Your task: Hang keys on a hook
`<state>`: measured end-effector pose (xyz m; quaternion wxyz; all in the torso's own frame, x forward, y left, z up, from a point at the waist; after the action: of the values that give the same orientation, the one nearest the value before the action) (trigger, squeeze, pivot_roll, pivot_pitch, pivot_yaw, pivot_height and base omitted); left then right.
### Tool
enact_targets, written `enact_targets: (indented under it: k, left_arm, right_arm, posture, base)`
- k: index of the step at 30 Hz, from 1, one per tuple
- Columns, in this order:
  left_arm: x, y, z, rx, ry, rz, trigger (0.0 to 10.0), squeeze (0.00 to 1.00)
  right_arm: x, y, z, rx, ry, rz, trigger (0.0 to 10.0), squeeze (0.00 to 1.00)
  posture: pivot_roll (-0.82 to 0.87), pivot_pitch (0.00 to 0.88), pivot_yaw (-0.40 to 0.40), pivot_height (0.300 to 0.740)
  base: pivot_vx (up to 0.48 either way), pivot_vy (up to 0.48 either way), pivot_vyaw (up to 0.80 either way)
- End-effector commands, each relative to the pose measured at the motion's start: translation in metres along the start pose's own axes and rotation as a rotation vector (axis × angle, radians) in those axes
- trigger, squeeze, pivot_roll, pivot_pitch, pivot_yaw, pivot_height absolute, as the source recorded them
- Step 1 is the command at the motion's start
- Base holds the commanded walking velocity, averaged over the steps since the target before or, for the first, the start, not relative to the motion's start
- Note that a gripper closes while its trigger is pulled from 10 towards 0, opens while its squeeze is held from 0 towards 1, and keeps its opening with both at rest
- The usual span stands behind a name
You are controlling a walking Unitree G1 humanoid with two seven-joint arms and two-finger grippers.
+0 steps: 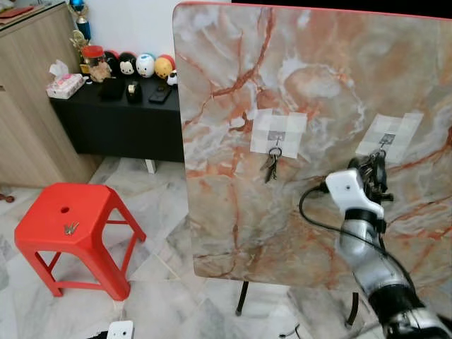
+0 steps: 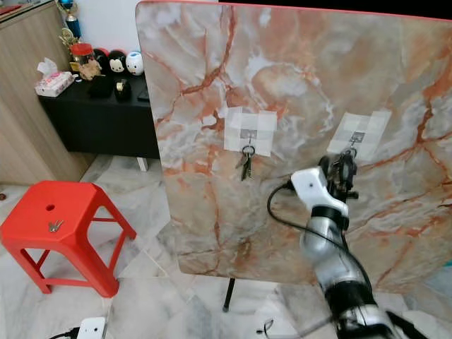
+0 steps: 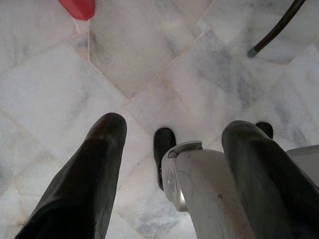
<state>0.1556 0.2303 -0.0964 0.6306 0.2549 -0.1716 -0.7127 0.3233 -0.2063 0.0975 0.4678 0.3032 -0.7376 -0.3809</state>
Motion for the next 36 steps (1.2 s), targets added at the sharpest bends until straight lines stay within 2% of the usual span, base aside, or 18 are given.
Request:
enact_targets:
  k: [1,2,3,4,5,6,9,13,15,16,19,24,29,36]
  left_arm:
    - [-0.001,-0.005,0.001,-0.017,0.003,-0.006,10.0,0.00]
    - [-0.001,-0.005,0.001,-0.017,0.003,-0.006,10.0,0.00]
    - [-0.001,-0.005,0.001,-0.017,0.003,-0.007,10.0,0.00]
    - [-0.001,-0.005,0.001,-0.017,0.003,-0.007,10.0,0.00]
    - [-0.001,-0.005,0.001,-0.017,0.003,-0.008,10.0,0.00]
    - [-0.001,-0.005,0.001,-0.018,0.002,-0.010,10.0,0.00]
    - [-0.001,-0.005,0.001,-0.018,0.001,-0.012,10.0,0.00]
    - [-0.001,-0.004,0.001,-0.017,0.002,-0.009,10.0,0.00]
    - [-0.002,-0.004,0.001,-0.018,0.004,-0.011,10.0,0.00]
    - [-0.002,-0.004,0.001,-0.018,0.004,-0.011,10.0,0.00]
    - [-0.002,-0.003,0.001,-0.023,0.002,-0.019,10.0,0.00]
    - [-0.002,-0.003,0.000,-0.023,0.005,-0.015,10.0,0.00]
    - [-0.002,-0.003,0.000,-0.029,0.013,-0.015,10.0,0.00]
    - [-0.001,-0.005,0.000,-0.041,0.001,-0.020,10.0,0.00]
  right_arm:
    - [-0.005,0.004,0.006,0.019,0.036,-0.038,10.0,0.00]
    - [-0.007,0.002,0.011,0.009,0.049,-0.058,10.0,0.00]
    - [-0.011,-0.007,0.025,-0.041,0.086,-0.085,10.0,0.00]
    - [-0.012,-0.010,0.029,-0.057,0.096,-0.090,10.0,0.00]
    - [-0.020,-0.020,0.041,-0.128,0.149,-0.154,10.0,0.00]
    - [-0.040,-0.040,0.063,-0.320,0.281,-0.290,10.0,0.00]
    - [-0.054,-0.060,0.086,-0.511,0.359,-0.394,10.0,0.00]
    - [-0.055,-0.093,0.111,-0.737,0.357,-0.395,10.0,0.00]
    - [-0.052,-0.115,0.132,-0.909,0.330,-0.387,10.0,0.00]
    - [-0.052,-0.115,0.132,-0.909,0.330,-0.387,10.0,0.00]
    - [-0.054,-0.127,0.153,-1.057,0.347,-0.457,10.0,0.00]
    - [-0.054,-0.135,0.173,-1.172,0.289,-0.553,10.0,0.00]
    - [-0.056,-0.140,0.199,-1.264,0.335,-0.485,10.0,0.00]
    - [-0.055,-0.141,0.203,-1.271,0.358,-0.471,10.0,0.00]
  posture:
    - [0.03,0.000,-0.053,0.740]
    - [0.03,0.000,-0.055,0.740]
    - [0.03,0.000,-0.055,0.740]
    - [0.03,0.000,-0.055,0.740]
    - [0.03,0.000,-0.054,0.740]
    - [0.02,0.000,-0.052,0.740]
    - [0.02,0.000,-0.052,0.740]
    - [0.03,0.000,-0.051,0.740]
    - [0.01,0.000,-0.038,0.740]
    - [0.01,0.000,-0.038,0.740]
    - [0.02,0.000,-0.038,0.740]
    - [0.02,0.000,-0.042,0.740]
    - [0.02,0.000,-0.041,0.740]
    - [0.01,0.000,-0.042,0.740]
  base:
    - [0.000,0.000,0.00]
    - [0.000,0.000,0.00]
    - [0.000,0.000,0.00]
    - [0.000,0.000,0.00]
    - [0.000,0.000,0.00]
    - [0.000,0.000,0.00]
    - [0.000,0.000,0.00]
    - [0.000,0.000,0.00]
    - [0.000,0.000,0.00]
    - [0.000,0.000,0.00]
    - [0.000,0.000,0.00]
    - [0.000,0.000,0.00]
    - [0.000,0.000,0.00]
    - [0.000,0.000,0.00]
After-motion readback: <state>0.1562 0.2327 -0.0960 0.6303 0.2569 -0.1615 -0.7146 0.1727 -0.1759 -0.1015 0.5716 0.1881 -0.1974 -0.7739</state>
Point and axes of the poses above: a point about 5 cm out from each wrist's last joint towards the gripper, its own z axis pointing back from the gripper into the wrist, its own y axis along the axis of the wrist's last joint, x = y × z, the point moved 1 cm from there along -z, pointing out of the wrist towards the gripper, and after that the axes turned 12 degrees about -z, right-handed, at the moved point
